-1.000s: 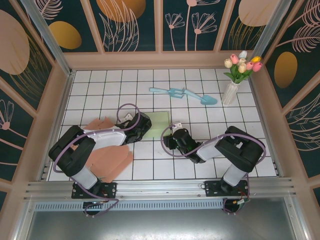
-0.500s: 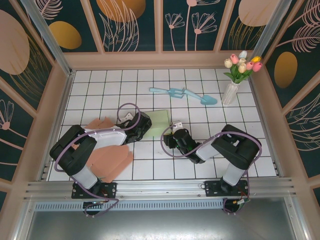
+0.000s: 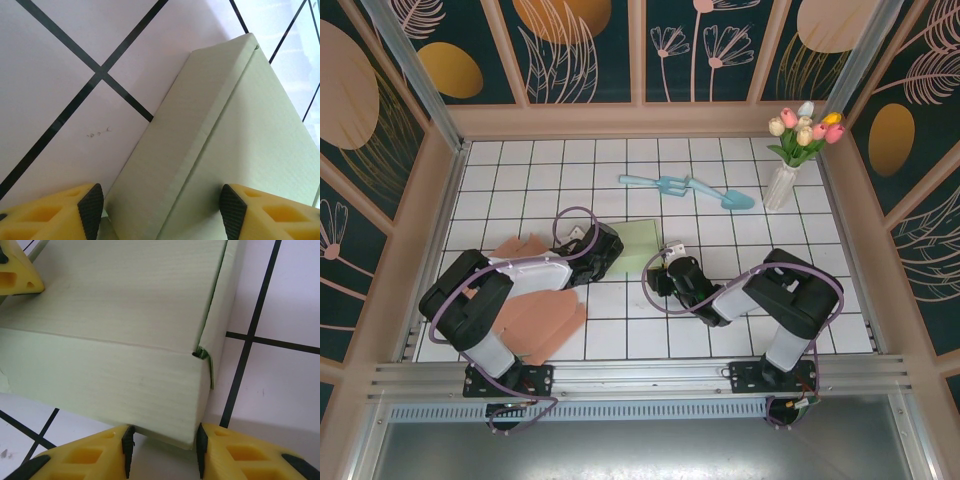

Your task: Fold the paper box

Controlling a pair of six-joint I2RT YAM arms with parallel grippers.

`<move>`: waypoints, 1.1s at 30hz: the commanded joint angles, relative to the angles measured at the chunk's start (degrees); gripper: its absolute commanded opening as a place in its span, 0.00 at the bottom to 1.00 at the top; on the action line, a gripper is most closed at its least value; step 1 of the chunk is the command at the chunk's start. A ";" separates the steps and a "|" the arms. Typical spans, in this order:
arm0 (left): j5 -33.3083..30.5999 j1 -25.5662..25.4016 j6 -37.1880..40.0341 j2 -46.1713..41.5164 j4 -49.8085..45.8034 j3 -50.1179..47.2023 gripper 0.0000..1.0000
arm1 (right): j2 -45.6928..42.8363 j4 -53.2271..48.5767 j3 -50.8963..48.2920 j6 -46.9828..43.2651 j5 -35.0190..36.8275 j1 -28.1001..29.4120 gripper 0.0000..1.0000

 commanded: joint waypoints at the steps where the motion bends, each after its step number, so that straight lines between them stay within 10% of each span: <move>1: 6.18 -0.82 -0.59 1.65 -5.27 -1.34 0.68 | 0.06 2.48 1.58 1.84 -4.52 0.61 0.40; 33: 2.16 -2.07 0.06 6.21 -6.21 -1.77 0.64 | 6.44 9.86 -0.37 -0.66 -1.15 -2.60 0.41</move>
